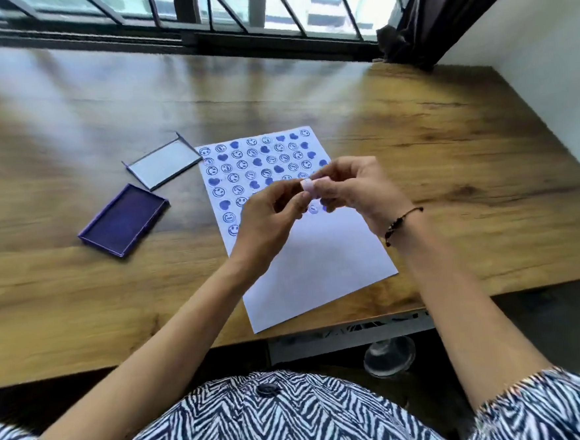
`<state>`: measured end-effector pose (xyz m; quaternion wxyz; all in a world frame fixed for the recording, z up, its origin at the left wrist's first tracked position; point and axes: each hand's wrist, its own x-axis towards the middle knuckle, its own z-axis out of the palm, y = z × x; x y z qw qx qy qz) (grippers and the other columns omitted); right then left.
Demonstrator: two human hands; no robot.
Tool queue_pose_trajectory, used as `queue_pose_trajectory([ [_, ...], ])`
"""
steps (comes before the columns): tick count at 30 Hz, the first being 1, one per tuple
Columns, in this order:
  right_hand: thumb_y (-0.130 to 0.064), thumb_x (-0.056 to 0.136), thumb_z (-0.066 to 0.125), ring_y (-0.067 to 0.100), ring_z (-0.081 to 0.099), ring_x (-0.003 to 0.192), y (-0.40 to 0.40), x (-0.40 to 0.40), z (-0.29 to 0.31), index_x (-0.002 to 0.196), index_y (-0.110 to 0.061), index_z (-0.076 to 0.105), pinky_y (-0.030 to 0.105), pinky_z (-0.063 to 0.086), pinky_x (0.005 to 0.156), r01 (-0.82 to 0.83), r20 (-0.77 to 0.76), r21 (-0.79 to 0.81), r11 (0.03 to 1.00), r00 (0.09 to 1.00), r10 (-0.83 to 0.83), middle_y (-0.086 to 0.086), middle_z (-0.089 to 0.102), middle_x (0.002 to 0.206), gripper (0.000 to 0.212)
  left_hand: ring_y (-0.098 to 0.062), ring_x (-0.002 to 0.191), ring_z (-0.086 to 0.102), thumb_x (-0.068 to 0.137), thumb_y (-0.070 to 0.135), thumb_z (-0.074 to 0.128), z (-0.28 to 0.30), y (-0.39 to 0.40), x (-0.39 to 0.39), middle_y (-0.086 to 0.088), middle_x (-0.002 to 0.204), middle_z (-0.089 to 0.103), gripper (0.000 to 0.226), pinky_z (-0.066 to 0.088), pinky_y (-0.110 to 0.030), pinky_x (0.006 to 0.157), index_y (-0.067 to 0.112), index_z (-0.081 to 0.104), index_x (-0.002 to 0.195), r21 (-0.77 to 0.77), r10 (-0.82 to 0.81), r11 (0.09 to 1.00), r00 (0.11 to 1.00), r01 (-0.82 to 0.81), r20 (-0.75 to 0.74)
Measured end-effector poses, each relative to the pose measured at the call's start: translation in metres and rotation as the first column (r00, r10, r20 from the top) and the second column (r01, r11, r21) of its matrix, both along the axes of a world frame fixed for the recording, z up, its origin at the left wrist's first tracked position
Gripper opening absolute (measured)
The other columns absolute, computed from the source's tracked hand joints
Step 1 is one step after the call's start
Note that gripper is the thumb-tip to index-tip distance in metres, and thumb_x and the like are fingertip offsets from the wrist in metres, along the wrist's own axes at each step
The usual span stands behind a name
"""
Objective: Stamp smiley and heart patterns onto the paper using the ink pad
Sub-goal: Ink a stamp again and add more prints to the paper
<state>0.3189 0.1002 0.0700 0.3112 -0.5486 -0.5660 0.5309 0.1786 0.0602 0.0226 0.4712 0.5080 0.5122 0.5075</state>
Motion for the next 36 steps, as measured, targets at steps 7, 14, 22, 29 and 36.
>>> queue_pose_trajectory([
  [7, -0.003, 0.076, 0.07, 0.013, 0.053, 0.057, -0.008, -0.067, -0.013, 0.078, -0.007, 0.064, 0.016, 0.046, 0.052, -0.142, -0.02, 0.185, 0.973, 0.989, 0.148, 0.005, 0.06, 0.062, 0.007, -0.007, 0.062, 0.06, 0.084, 0.025, 0.06, -0.008, -0.021, -0.053, -0.005, 0.076, 0.068, 0.019, 0.049, -0.022, 0.062, 0.011, 0.067, 0.094, -0.05, 0.202, 0.979, 0.978, -0.2, 0.046],
  [14, -0.002, 0.079, 0.059, 0.016, 0.054, 0.069, -0.001, -0.161, -0.01, 0.082, -0.005, 0.069, 0.026, 0.041, 0.068, -0.516, 0.377, 0.445, 0.732, 0.849, 0.37, 0.013, 0.069, 0.077, 0.01, -0.002, 0.059, 0.057, 0.085, 0.025, 0.058, -0.03, -0.068, -0.111, 0.005, 0.07, 0.062, 0.014, 0.047, -0.018, 0.059, 0.014, 0.064, 0.092, -0.101, 0.76, 0.646, 0.628, -0.756, 0.166],
  [22, -0.003, 0.077, 0.053, 0.037, 0.055, 0.091, -0.015, -0.238, -0.032, 0.092, 0.001, 0.06, 0.035, 0.037, 0.065, -0.845, 0.8, 0.38, 0.376, 0.505, 0.324, 0.021, 0.059, 0.1, 0.017, -0.011, 0.079, 0.062, 0.075, 0.05, 0.054, -0.038, -0.085, -0.12, 0.006, 0.084, 0.067, 0.017, 0.051, -0.037, 0.081, 0.038, 0.062, 0.084, -0.121, 0.861, 0.507, 0.494, -0.854, 0.121],
  [29, 0.001, 0.074, 0.051, 0.038, 0.056, 0.08, -0.008, -0.239, -0.026, 0.083, -0.001, 0.06, 0.039, 0.043, 0.06, -0.889, 0.798, 0.349, 0.297, 0.448, 0.403, 0.018, 0.061, 0.094, 0.013, -0.012, 0.081, 0.063, 0.073, 0.055, 0.052, -0.04, -0.085, -0.121, 0.008, 0.083, 0.067, 0.02, 0.052, -0.038, 0.083, 0.043, 0.061, 0.084, -0.102, 0.867, 0.498, 0.492, -0.861, 0.074],
  [36, -0.001, 0.076, 0.053, 0.036, 0.055, 0.079, -0.008, -0.24, -0.027, 0.084, -0.003, 0.058, 0.033, 0.037, 0.059, -0.902, 0.815, 0.305, 0.306, 0.413, 0.406, 0.018, 0.058, 0.095, 0.01, -0.008, 0.082, 0.063, 0.077, 0.046, 0.053, -0.036, -0.082, -0.119, 0.015, 0.083, 0.066, 0.008, 0.05, -0.028, 0.078, 0.043, 0.06, 0.079, -0.091, 0.869, 0.494, 0.491, -0.865, 0.057],
])
